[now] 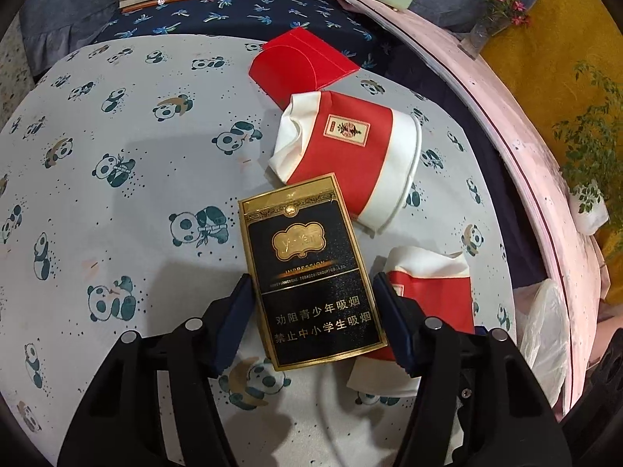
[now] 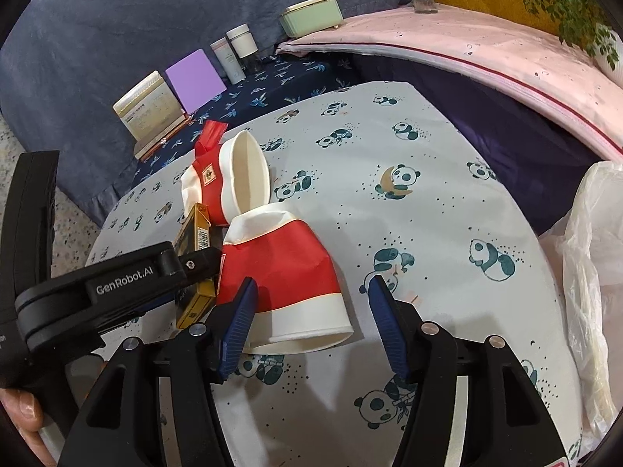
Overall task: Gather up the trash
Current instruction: 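Grasp the black cigarette box with the left tool while the right tool grasps a red-white paper cup, then carry the cigarette box and paper cup toward the white bin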
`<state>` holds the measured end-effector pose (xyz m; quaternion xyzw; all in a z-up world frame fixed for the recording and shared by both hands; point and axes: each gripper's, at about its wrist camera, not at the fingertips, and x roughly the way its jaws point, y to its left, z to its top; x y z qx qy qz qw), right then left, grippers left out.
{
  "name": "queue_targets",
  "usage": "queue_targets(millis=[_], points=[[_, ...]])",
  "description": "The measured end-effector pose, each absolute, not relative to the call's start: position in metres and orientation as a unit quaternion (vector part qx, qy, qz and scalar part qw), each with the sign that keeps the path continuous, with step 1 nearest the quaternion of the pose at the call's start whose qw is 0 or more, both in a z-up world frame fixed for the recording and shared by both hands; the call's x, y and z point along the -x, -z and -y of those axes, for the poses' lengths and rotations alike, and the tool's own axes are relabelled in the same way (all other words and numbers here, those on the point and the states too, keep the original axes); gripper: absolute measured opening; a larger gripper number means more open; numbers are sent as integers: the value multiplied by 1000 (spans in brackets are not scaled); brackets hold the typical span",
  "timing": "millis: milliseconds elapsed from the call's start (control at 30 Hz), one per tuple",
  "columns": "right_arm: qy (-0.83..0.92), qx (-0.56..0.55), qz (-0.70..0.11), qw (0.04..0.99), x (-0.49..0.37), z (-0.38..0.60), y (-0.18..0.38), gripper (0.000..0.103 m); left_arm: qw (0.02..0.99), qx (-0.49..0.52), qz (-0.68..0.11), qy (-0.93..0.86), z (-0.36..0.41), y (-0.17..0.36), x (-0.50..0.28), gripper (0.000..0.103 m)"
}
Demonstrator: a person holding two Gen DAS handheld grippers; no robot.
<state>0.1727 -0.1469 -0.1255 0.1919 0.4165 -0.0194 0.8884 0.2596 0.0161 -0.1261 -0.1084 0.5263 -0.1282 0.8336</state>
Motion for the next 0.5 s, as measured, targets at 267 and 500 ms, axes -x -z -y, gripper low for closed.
queue_targets(millis=[267,500], points=[[-3,-186,-424,886,-153,136,123,56,835,81,-526,141,-14,124,-233,59],[-2,-203,-421,884,-133,143,121,34,835,78,-526,141,-19,120,-213,58]])
